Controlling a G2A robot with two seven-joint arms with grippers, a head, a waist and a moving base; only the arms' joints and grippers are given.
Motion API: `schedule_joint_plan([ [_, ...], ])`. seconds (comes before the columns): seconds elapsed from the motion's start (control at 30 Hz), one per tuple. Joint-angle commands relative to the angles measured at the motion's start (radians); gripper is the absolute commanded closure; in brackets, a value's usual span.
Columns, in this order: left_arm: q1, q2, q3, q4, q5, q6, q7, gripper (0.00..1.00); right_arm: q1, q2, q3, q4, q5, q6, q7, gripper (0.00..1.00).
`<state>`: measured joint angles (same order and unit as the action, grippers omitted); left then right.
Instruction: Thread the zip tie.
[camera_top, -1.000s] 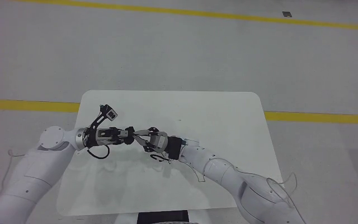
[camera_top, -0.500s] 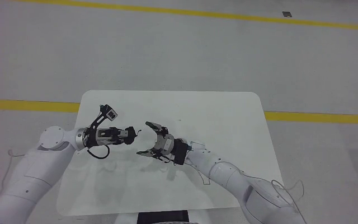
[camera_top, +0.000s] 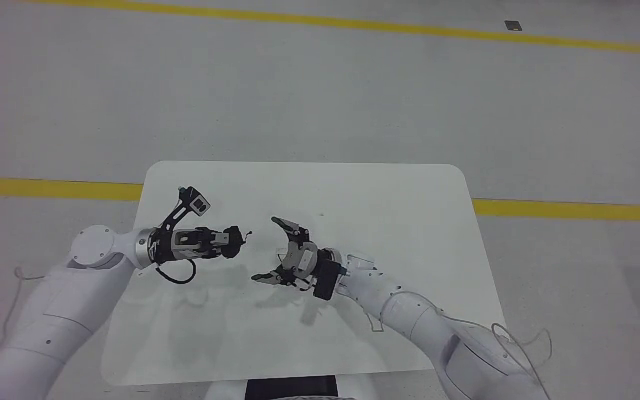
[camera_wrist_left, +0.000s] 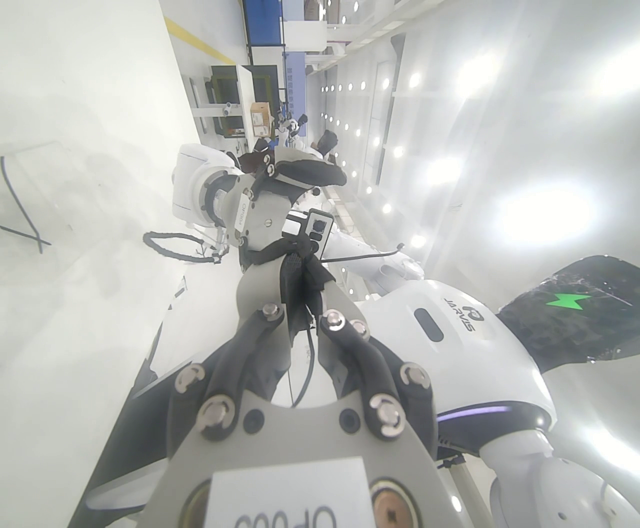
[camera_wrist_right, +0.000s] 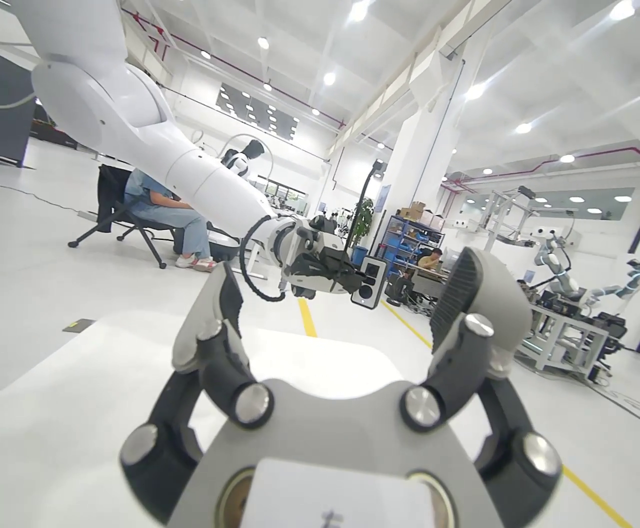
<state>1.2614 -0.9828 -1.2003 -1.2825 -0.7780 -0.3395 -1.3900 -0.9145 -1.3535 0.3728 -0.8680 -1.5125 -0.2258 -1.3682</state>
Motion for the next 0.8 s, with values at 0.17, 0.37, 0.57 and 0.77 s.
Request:
schedule_joint_plan([
  [0.17, 0.047, -0.002, -0.007, -0.056, -0.111, 0.079, 0.069, 1.0, 0.016, 0.025, -0.038, -0.059, -0.057, 0.219, 0.214, 0.0],
  [0.37, 0.087, -0.004, -0.023, -0.059, -0.238, 0.147, 0.079, 1.0, 0.065, 0.077, -0.174, -0.14, -0.057, 0.444, 0.359, 0.0],
  [0.57, 0.094, -0.009, -0.021, -0.03, -0.289, 0.177, 0.099, 1.0, 0.066, 0.12, -0.193, -0.21, -0.057, 0.566, 0.439, 0.0],
  [0.77, 0.088, -0.009, -0.025, -0.037, -0.267, 0.156, 0.099, 1.0, 0.07, 0.132, -0.184, -0.223, -0.057, 0.566, 0.474, 0.0],
])
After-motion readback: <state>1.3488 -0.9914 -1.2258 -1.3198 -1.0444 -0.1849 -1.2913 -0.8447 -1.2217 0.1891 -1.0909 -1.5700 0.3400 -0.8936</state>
